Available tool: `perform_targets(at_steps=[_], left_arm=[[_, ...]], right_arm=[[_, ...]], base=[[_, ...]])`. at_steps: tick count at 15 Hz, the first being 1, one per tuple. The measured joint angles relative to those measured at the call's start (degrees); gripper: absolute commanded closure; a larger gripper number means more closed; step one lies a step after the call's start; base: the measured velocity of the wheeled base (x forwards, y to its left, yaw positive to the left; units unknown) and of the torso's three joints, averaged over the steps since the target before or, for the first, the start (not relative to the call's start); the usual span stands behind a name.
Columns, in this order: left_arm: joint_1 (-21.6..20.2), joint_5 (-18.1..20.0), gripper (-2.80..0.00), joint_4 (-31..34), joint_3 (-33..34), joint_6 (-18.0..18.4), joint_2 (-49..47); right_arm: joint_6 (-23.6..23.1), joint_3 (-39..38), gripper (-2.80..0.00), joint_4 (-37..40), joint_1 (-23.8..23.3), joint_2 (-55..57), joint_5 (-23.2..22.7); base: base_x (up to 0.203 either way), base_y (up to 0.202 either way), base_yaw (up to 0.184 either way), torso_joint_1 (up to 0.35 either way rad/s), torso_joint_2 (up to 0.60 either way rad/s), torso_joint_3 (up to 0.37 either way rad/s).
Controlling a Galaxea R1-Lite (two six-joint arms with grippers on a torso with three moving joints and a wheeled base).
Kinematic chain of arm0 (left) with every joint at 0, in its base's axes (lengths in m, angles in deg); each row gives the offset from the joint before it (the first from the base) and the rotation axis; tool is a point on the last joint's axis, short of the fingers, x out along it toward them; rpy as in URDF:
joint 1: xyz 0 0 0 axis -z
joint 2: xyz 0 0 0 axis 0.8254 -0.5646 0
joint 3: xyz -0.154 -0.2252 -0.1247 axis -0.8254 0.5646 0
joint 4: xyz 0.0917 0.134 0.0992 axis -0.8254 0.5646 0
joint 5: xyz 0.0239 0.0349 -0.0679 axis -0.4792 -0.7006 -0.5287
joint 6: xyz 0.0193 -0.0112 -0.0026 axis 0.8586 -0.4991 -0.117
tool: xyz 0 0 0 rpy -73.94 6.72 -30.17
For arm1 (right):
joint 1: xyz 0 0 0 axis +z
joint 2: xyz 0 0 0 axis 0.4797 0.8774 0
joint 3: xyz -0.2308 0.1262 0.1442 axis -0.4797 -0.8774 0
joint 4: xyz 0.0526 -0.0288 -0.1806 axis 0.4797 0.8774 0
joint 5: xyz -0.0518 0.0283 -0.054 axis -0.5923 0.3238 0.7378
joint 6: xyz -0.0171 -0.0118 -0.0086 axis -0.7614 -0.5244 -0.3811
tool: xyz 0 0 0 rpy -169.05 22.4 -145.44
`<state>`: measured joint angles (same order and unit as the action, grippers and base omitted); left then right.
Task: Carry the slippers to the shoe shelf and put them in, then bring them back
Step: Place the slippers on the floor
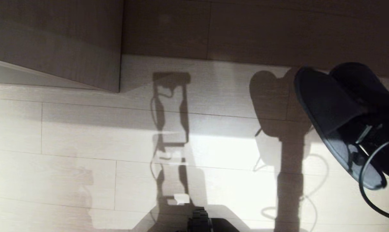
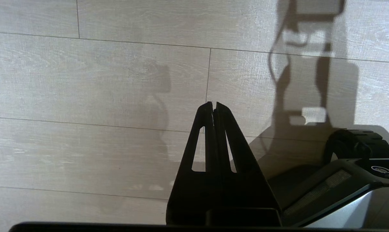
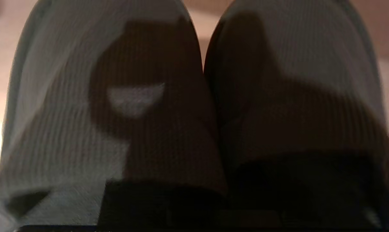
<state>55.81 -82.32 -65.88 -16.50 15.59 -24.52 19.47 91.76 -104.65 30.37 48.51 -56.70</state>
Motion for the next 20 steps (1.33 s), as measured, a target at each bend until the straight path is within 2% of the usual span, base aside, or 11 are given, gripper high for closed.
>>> perform_targets(at_steps=[3, 5, 6, 7, 11, 16, 20], left_arm=[[0.0, 0.0, 0.00, 0.0, 0.0, 0.0, 0.0], [0.0, 0.0, 0.00, 0.0, 0.0, 0.0, 0.0], [0.0, 0.0, 0.00, 0.0, 0.0, 0.0, 0.0], [0.0, 0.0, 0.00, 0.0, 0.0, 0.0, 0.0], [0.0, 0.0, 0.00, 0.0, 0.0, 0.0, 0.0], [0.0, 0.0, 0.00, 0.0, 0.0, -0.1, 0.0], [0.0, 0.0, 0.00, 0.0, 0.0, -0.2, 0.0]], right_arm=[[-0.1, 3.1, 0.00, -15.6, 0.4, 13.6, 2.9], [0.2, 6.7, 0.00, -22.3, 1.0, 20.7, 5.7], [0.3, 8.7, -1.97, -23.7, 1.4, 23.4, 7.0], [0.3, 11.3, -2.80, -24.2, 1.7, 25.7, 8.1], [0.4, 16.6, -2.80, -24.3, 3.1, 33.0, 10.1], [0.2, 13.2, -2.80, -24.4, 3.3, 36.7, 10.8], [-2.3, 9.0, -2.80, -24.1, 3.1, 38.0, 10.9]], base=[[0.000, 0.000, 0.000, 0.000, 0.00, 0.000], [0.000, 0.000, 0.000, 0.000, 0.00, 0.000], [0.000, 0.000, 0.000, 0.000, 0.00, 0.000], [0.000, 0.000, 0.000, 0.000, 0.00, 0.000], [0.000, 0.000, 0.000, 0.000, 0.00, 0.000], [0.000, 0.000, 0.000, 0.000, 0.00, 0.000], [0.000, 0.000, 0.000, 0.000, 0.00, 0.000]])
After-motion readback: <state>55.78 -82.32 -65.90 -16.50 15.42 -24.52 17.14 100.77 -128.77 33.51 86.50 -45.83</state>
